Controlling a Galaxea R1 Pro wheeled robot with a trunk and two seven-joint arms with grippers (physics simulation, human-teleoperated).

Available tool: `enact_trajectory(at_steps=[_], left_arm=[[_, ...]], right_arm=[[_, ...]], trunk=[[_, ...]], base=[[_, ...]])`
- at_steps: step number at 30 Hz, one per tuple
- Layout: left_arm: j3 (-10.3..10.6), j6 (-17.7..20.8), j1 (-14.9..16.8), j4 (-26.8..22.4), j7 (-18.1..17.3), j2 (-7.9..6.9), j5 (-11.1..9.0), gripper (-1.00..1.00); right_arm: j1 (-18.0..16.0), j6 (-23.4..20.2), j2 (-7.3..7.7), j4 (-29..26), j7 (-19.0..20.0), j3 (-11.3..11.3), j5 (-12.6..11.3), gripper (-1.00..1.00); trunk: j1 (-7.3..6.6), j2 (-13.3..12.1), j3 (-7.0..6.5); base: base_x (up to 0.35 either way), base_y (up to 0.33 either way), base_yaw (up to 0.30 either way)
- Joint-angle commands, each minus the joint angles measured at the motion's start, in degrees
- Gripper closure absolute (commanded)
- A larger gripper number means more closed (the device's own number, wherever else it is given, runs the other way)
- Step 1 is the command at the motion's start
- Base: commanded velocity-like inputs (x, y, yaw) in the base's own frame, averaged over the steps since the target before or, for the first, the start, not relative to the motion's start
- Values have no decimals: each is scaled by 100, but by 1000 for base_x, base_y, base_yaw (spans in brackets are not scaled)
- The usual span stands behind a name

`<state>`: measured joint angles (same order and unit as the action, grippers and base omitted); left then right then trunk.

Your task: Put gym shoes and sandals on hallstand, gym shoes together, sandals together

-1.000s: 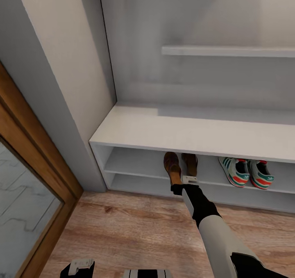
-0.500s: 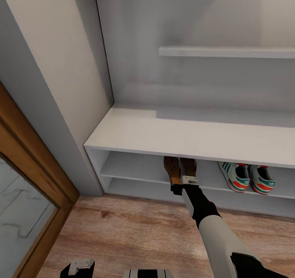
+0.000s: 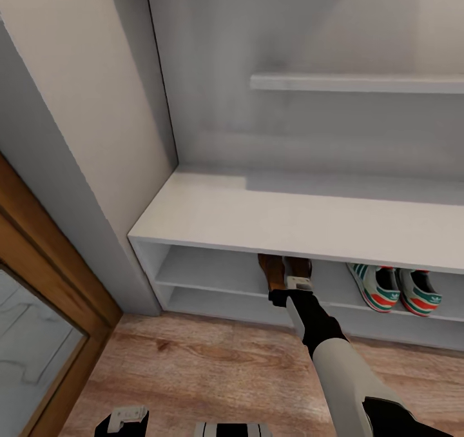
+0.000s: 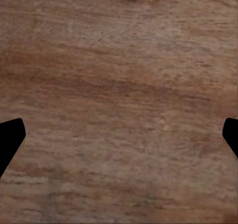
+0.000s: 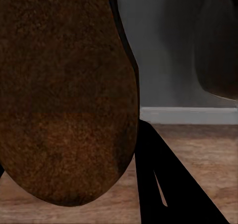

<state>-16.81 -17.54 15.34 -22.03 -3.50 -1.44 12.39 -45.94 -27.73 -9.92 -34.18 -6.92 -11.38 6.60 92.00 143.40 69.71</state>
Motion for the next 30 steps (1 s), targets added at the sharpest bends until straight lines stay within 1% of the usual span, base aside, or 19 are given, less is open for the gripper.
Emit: enact_trajectory(at_steps=[1,11,21,30], left_arm=[[-49,-22,4,4,-37,4,43,-100],[-47,-22,4,5,-37,4,42,-100],[-46,-22,4,5,-38,4,44,-100],[-44,-22,4,5,-40,4,44,-100]], right_arm=[[-3,-35,-8,-10,6,-31,41,100],[-3,-32,-8,-10,1,-34,40,100],[-3,-31,-8,-10,-3,-34,43,100],[-3,-31,-8,-10,0,-31,43,100]], trunk=[[1,2,4],[1,2,4],[1,2,4],[1,2,4]], base=[[115,0,0],[29,0,0],[91,0,0],[27,0,0]])
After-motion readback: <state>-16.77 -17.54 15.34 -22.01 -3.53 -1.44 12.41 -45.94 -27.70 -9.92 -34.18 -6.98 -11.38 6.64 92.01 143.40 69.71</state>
